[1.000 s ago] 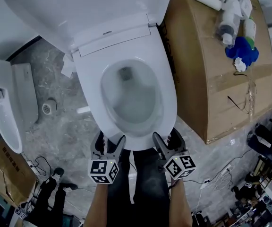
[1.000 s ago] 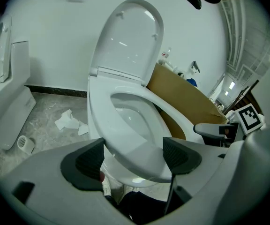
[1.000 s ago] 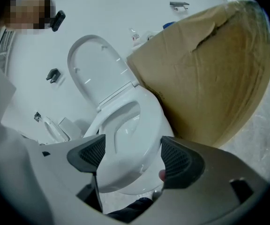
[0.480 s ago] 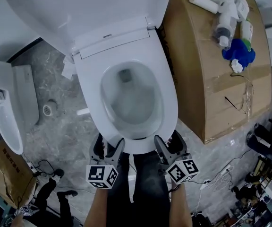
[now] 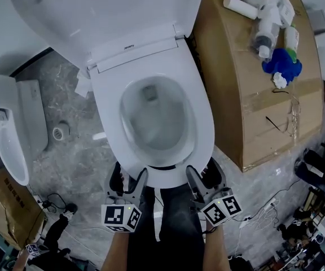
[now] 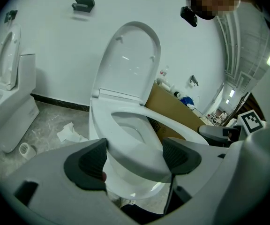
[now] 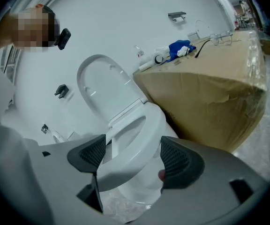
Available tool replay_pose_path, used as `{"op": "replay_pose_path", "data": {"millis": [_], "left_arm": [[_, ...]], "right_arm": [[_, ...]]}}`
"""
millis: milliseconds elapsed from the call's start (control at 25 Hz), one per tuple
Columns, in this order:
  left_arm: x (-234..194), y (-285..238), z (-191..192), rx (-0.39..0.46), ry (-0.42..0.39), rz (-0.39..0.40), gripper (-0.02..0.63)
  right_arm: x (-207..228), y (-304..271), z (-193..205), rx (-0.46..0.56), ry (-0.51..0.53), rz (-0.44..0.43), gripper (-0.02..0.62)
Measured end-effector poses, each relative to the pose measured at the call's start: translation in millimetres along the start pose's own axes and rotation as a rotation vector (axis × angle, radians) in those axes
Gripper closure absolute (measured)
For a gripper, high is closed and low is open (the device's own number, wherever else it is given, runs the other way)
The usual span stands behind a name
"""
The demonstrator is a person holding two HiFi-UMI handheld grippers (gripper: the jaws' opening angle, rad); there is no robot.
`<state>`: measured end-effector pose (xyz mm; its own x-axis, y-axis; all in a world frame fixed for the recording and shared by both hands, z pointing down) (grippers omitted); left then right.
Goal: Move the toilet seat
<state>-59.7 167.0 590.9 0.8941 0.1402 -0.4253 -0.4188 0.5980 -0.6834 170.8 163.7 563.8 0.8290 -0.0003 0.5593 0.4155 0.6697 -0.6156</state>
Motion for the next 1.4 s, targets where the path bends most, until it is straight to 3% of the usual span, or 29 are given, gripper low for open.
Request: {"op": "replay_pose_path", "data": {"millis": [240, 520, 800, 1040, 1400], "left_arm": [[5, 10, -19, 0.058, -0.029, -0.013, 0.229], [23, 23, -44, 0.103, -0.177, 0.011, 0.232], [39, 33, -63, 0.163, -0.226, 0.025, 0.298], [49, 37, -78, 0.198, -0.246, 0.023, 0.310], [54, 38, -96, 0.199, -0.269, -0.005, 0.348]], "right_arm": [[-12, 5, -14, 0.030, 0.019, -0.020, 0.227], [-26, 11, -30, 0.059, 0.035, -0.038, 0.229], [-38, 14, -45, 0.089, 0.059, -0.048, 0.229], [-46, 16, -57, 0.106, 0.056, -0.053, 0.229], [-56, 18, -70, 0.112, 0.052, -0.059, 0.229]]}}
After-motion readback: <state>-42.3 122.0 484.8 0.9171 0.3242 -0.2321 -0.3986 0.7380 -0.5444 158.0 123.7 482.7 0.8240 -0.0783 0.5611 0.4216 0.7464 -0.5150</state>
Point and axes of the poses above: the fingertips, and each gripper's own axes: y backward along the fingers, x to its right, z out of its underside, the point moved 3 cm from there along y, backward along the fingers, and after that the axes turned 6 degrees about -x, right-handed, at the moved point
